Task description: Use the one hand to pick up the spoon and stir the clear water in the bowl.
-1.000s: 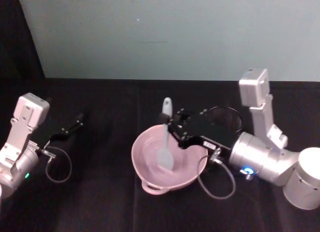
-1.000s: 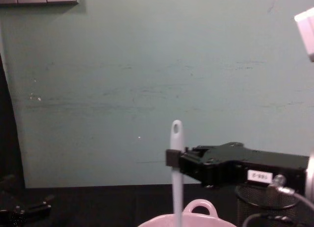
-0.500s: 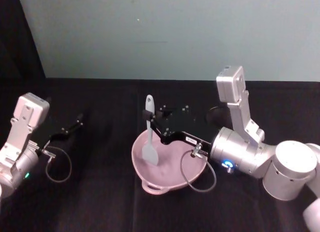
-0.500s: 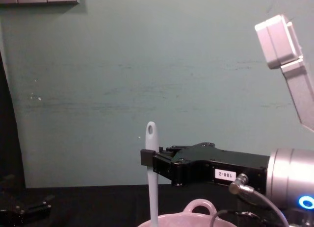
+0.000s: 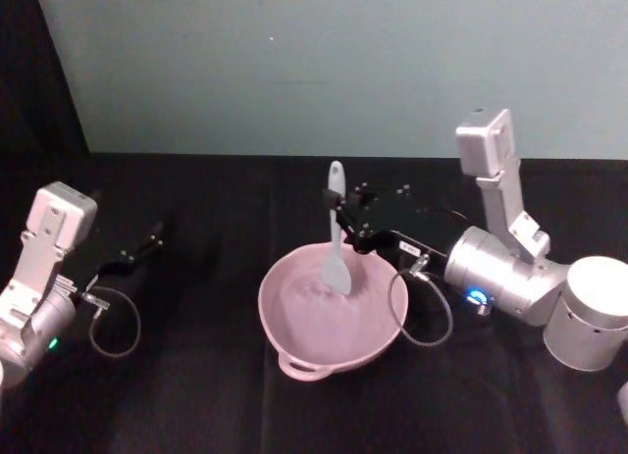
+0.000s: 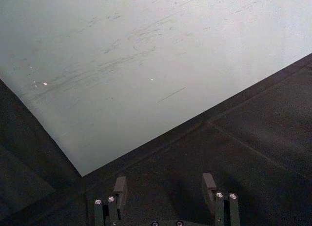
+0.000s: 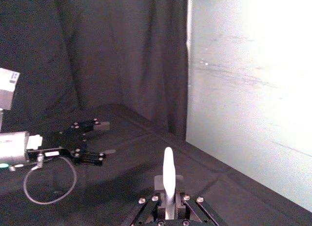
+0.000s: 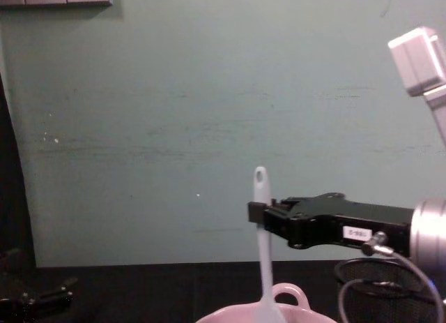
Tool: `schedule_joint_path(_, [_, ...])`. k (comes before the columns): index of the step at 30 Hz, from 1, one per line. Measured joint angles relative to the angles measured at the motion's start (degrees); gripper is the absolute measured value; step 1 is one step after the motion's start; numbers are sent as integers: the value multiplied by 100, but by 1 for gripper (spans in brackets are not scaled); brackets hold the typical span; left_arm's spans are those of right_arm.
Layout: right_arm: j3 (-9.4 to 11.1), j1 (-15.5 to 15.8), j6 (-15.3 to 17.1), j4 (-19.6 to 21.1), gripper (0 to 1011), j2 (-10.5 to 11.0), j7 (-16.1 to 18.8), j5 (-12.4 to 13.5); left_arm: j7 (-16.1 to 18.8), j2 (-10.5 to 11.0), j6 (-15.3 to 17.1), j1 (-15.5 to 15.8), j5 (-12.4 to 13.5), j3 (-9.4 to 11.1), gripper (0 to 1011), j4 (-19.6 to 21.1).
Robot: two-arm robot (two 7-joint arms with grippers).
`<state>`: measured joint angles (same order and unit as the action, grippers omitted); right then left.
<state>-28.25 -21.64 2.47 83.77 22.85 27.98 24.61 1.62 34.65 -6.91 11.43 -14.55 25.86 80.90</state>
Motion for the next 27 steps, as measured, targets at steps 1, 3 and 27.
schedule_joint_path(1, [28, 20, 0, 20, 112, 18, -8, 5, 0, 0, 0, 0, 0, 0, 1005, 0])
schedule_joint_path(3, [97, 96, 4, 93, 112, 71, -39, 19, 0, 0, 0, 0, 0, 0, 1005, 0])
schedule_joint_path(27, [-238, 439, 217, 747, 112, -15, 58, 58, 0, 0, 0, 0, 0, 0, 1005, 0])
